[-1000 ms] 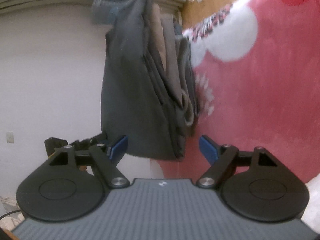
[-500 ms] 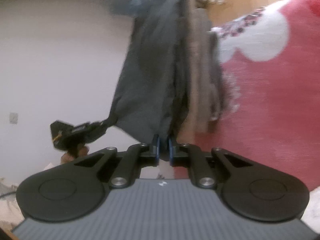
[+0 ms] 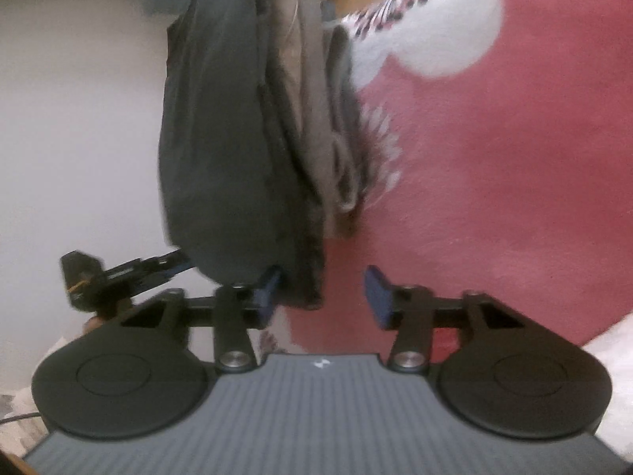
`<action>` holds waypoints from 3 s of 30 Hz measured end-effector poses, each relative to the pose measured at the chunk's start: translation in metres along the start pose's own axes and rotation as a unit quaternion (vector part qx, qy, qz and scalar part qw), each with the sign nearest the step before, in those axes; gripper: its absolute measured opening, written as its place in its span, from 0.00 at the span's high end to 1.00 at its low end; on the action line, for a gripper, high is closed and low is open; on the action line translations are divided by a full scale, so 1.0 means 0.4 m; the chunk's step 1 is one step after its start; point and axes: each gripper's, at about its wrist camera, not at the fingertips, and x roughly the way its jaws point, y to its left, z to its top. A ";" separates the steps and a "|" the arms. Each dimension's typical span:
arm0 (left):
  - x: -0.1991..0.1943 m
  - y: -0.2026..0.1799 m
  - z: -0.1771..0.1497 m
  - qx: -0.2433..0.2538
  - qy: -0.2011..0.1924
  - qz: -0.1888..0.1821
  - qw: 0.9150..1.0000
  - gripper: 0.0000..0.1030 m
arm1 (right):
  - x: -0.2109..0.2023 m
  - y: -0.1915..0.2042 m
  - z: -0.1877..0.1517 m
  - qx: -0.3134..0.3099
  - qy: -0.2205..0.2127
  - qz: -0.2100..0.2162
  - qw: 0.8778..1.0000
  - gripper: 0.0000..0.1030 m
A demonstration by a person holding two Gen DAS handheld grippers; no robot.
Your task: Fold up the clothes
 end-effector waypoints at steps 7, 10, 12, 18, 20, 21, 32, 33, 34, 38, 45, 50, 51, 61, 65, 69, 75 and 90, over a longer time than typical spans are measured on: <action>-0.037 -0.188 0.079 0.069 -0.074 -0.040 0.994 0.54 | -0.125 0.038 -0.003 -0.054 -0.107 -0.022 0.993 0.50; -0.038 -0.277 0.107 0.104 -0.095 -0.056 0.988 0.53 | -0.175 0.063 0.001 -0.096 -0.157 0.010 0.983 0.50; 0.008 -0.341 0.098 0.133 -0.080 -0.046 0.987 0.53 | -0.183 0.070 0.007 -0.119 -0.165 0.026 0.979 0.50; 0.074 -0.437 0.107 0.119 -0.078 0.070 0.987 0.58 | -0.185 0.068 0.031 -0.190 -0.163 0.042 0.967 0.59; 0.074 -0.482 0.128 0.103 -0.092 0.112 0.984 0.56 | -0.203 0.061 0.041 -0.215 -0.171 0.052 0.960 0.62; 0.080 -0.513 0.141 0.095 -0.095 0.128 0.983 0.56 | -0.218 0.056 0.051 -0.221 -0.177 0.059 0.957 0.63; 0.126 -0.802 0.211 0.038 -0.053 0.196 0.978 0.52 | -0.516 0.149 0.247 -0.254 -0.128 0.029 0.958 0.65; 0.130 -0.813 0.214 0.033 -0.046 0.202 0.978 0.52 | -0.541 0.167 0.270 -0.260 -0.120 0.021 0.958 0.66; 0.135 -0.824 0.218 0.030 -0.039 0.212 0.976 0.52 | -0.564 0.184 0.293 -0.265 -0.114 0.010 0.958 0.67; 0.154 -0.871 0.237 0.020 -0.015 0.252 0.967 0.52 | -0.664 0.224 0.383 -0.261 -0.111 -0.024 0.959 0.69; 0.112 -0.983 0.226 -0.003 -0.065 0.242 0.968 0.51 | -0.768 0.185 0.421 -0.271 -0.130 -0.041 0.953 0.70; -0.041 -1.055 0.082 -0.057 -0.106 0.238 0.964 0.39 | -0.791 0.240 0.392 -0.327 -0.084 -0.062 0.939 0.68; -0.073 -1.069 0.048 -0.077 -0.113 0.238 0.961 0.38 | -0.798 0.262 0.380 -0.343 -0.071 -0.073 0.934 0.68; -0.257 -1.187 -0.214 -0.121 -0.166 0.314 0.927 0.08 | -0.775 0.451 0.259 -0.482 0.033 -0.142 0.864 0.39; -0.274 -1.211 -0.241 -0.147 -0.139 0.339 0.918 0.08 | -0.744 0.491 0.228 -0.490 0.048 -0.149 0.858 0.22; -0.260 -1.238 -0.262 -0.149 -0.107 0.385 0.905 0.08 | -0.710 0.495 0.223 -0.474 0.050 -0.169 0.863 0.22; -0.225 -1.245 -0.248 -0.149 -0.079 0.410 0.896 0.08 | -0.674 0.465 0.222 -0.483 0.051 -0.205 0.850 0.21; -0.196 -1.206 -0.276 -0.253 -0.077 0.344 0.901 0.21 | -0.651 0.441 0.224 -0.468 0.059 -0.248 0.846 0.21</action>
